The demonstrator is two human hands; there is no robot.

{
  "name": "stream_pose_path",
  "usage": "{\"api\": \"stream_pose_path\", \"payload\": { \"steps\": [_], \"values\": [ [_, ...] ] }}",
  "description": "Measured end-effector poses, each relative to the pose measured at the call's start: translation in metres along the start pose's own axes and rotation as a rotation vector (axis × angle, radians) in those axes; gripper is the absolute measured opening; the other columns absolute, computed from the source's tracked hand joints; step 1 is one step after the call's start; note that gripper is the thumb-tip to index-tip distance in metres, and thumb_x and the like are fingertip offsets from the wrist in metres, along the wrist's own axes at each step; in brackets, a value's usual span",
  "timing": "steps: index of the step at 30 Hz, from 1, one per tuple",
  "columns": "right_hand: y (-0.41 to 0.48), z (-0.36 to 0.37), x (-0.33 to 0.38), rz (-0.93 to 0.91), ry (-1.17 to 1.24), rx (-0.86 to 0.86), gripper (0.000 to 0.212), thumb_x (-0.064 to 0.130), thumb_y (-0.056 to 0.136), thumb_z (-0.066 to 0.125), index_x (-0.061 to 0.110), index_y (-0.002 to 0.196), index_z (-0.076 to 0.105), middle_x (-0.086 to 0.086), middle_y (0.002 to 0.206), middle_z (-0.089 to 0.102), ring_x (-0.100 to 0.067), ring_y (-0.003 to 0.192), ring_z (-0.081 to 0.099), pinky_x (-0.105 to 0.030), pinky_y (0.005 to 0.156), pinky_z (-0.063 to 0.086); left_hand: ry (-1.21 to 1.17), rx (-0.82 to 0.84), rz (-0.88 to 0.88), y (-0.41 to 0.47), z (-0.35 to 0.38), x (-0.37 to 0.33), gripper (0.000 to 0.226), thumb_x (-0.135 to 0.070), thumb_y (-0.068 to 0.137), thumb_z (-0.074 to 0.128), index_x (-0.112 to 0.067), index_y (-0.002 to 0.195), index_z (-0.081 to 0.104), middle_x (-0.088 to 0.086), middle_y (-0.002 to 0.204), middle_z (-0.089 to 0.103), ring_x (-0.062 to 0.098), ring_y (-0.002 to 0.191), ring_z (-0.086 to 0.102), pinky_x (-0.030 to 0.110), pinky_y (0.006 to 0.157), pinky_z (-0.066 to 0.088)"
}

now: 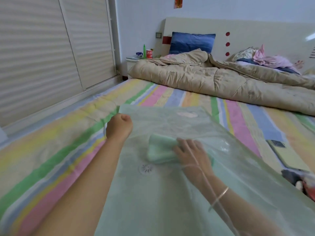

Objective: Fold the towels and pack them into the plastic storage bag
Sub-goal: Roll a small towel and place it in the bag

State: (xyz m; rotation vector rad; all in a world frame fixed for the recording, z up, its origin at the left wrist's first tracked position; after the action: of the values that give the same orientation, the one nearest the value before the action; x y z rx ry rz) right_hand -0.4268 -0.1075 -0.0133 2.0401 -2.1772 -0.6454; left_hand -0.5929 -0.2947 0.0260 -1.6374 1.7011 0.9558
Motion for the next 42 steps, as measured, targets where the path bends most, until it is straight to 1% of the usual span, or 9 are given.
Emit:
{"api": "stream_pose_path", "payload": {
  "steps": [4,8,15,23,26,31,35,39,42],
  "values": [
    [0.027,0.01,-0.001,-0.008,0.074,-0.13,0.035,0.022,0.072,0.043,0.019,0.093,0.071,-0.01,0.117,0.065,-0.033,0.098,0.064,-0.042,0.095,0.038,0.271,0.048,0.004,0.044,0.047,0.014,0.036,-0.026,0.094,0.043,-0.017,0.126,0.057,0.011,0.134,0.056,0.033,0.125,0.048,0.039,0.104,0.038],
    [0.064,0.045,-0.003,0.001,0.109,-0.129,0.035,0.019,0.076,0.039,0.021,0.09,0.071,-0.006,0.114,0.069,-0.029,0.104,0.066,-0.045,0.101,0.029,0.453,0.011,-0.079,0.064,0.07,0.064,0.05,-0.039,0.095,0.04,-0.013,0.137,0.045,0.015,0.148,0.038,0.032,0.14,0.028,0.048,0.115,0.019],
    [0.125,0.082,0.009,-0.009,0.369,-0.189,0.044,0.013,0.064,0.051,0.024,0.103,0.067,0.006,0.105,0.07,-0.015,0.105,0.065,-0.037,0.103,0.031,0.204,-0.141,-0.205,0.109,0.046,0.126,0.062,-0.05,0.094,0.042,-0.007,0.138,0.045,0.022,0.14,0.047,0.039,0.128,0.044,0.045,0.104,0.036],
    [0.165,0.093,0.019,-0.044,0.409,-0.332,0.036,0.019,0.075,0.045,0.017,0.103,0.067,-0.007,0.094,0.073,-0.023,0.081,0.067,-0.03,0.077,0.049,0.262,-0.203,-0.155,0.111,0.053,0.12,0.068,-0.054,0.088,0.053,-0.01,0.139,0.041,0.019,0.141,0.047,0.036,0.129,0.042,0.041,0.103,0.036],
    [0.157,0.096,0.018,0.018,0.314,-0.19,0.034,0.02,0.076,0.045,0.02,0.097,0.072,-0.004,0.084,0.072,-0.025,0.067,0.069,-0.025,0.057,0.051,0.353,-0.185,-0.123,0.101,0.062,0.107,0.066,-0.053,0.088,0.051,-0.008,0.136,0.043,0.022,0.136,0.049,0.038,0.124,0.045,0.043,0.101,0.036],
    [0.153,0.093,-0.001,0.239,0.248,0.341,0.025,0.023,0.098,0.043,0.023,0.121,0.053,0.0,0.074,0.034,-0.028,0.11,0.057,-0.03,0.083,0.042,0.453,-0.026,0.015,0.085,0.101,0.065,0.062,-0.053,0.095,0.038,-0.006,0.135,0.041,0.021,0.131,0.053,0.037,0.122,0.047,0.042,0.103,0.036],
    [0.111,0.062,-0.012,0.233,0.207,0.353,0.01,0.026,0.092,0.047,0.03,0.101,0.045,0.005,0.079,0.044,-0.025,0.111,0.059,-0.027,0.084,0.043,0.545,0.155,0.089,0.089,0.116,0.051,0.057,-0.054,0.096,0.034,-0.008,0.128,0.046,0.021,0.132,0.054,0.038,0.123,0.048,0.042,0.101,0.037],
    [0.071,0.066,-0.031,0.411,0.202,0.366,0.012,0.017,0.096,0.039,0.027,0.1,0.041,0.005,0.071,0.037,-0.027,0.104,0.061,-0.03,0.073,0.039,0.516,0.02,0.026,0.077,0.092,0.024,0.048,-0.033,0.095,0.04,-0.009,0.136,0.045,0.018,0.149,0.037,0.032,0.143,0.025,0.045,0.117,0.016],
    [0.053,0.071,-0.015,0.348,0.102,0.302,0.036,0.006,0.089,0.034,0.017,0.118,0.053,-0.001,0.105,0.062,-0.028,0.1,0.065,-0.034,0.077,0.05,0.441,-0.008,0.076,0.043,0.102,0.011,0.05,-0.025,0.093,0.04,-0.014,0.142,0.039,0.011,0.158,0.023,0.025,0.149,0.01,0.046,0.12,0.007]
  ]
}}
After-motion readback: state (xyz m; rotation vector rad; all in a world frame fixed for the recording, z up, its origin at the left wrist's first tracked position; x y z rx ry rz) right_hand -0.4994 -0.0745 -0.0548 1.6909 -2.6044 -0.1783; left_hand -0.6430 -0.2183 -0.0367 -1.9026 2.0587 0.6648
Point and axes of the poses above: each hand's wrist, its own y-axis towards the middle knuckle, its own z-axis out of the palm, x = y × z, the point moved 9 cm from there along y, towards the middle knuckle
